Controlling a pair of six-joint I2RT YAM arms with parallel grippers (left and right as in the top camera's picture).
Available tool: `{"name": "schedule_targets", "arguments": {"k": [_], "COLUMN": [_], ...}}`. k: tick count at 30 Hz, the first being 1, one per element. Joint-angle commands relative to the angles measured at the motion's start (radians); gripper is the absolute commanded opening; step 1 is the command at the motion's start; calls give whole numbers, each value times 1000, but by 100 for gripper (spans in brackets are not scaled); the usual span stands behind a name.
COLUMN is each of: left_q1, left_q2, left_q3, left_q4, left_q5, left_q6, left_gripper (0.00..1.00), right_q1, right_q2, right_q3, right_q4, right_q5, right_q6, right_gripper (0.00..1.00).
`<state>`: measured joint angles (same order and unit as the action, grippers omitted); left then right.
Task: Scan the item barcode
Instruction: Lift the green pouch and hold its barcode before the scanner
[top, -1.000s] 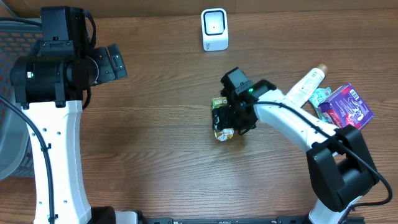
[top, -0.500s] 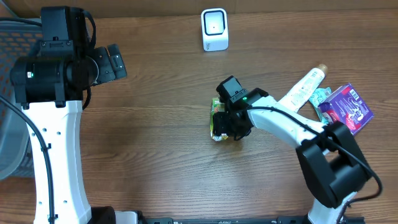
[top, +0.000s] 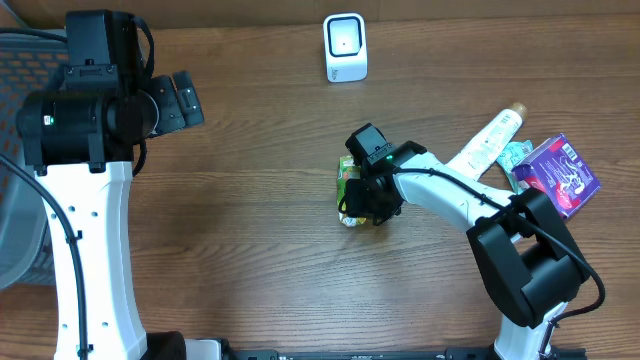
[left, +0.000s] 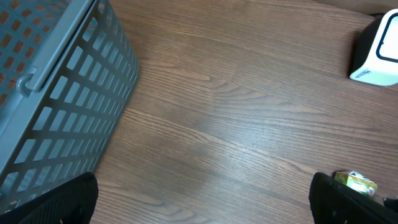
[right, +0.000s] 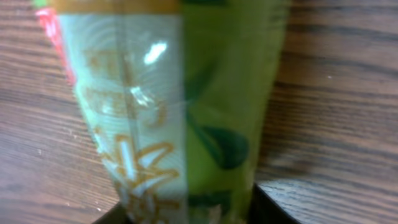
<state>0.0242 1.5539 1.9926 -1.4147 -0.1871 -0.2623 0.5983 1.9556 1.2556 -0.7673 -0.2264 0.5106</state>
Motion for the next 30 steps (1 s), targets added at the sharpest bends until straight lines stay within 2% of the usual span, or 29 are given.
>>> {"name": "schedule_targets", "arguments": {"k": [1, 2, 5, 8, 12, 20, 27, 30], "left_q1": [0, 0, 0, 0, 0, 0, 0, 0], "left_q2": [-17, -17, -17, -17, -17, -17, -17, -17], "left_q3": [20, 20, 20, 20, 20, 20, 20, 20], "left_q4": [1, 0, 0, 1, 0, 0, 0, 0], "left_q5": [4, 4, 4, 4, 4, 4, 4, 4], "left_q6": [-15, -15, -15, -15, -14, -15, -15, -14], "left_gripper": [100, 100, 100, 99, 99, 100, 100, 100], "right_q1": [6, 6, 4, -1, -28, -188, -332, -370], "right_q2": [8, 8, 6, -3, -44, -166, -211, -211], "right_q3": [45, 51, 75, 106, 157, 246, 248, 249], "right_q4": [2, -5, -31, -60, -74, -55, 98, 143], "right_q5": [15, 14, 12, -21, -182, -843, -1315, -1343], "right_q6": [7, 7, 6, -37, -163, -465, -466, -401], "right_gripper": [25, 18, 4, 4, 4, 4, 4, 4]}}
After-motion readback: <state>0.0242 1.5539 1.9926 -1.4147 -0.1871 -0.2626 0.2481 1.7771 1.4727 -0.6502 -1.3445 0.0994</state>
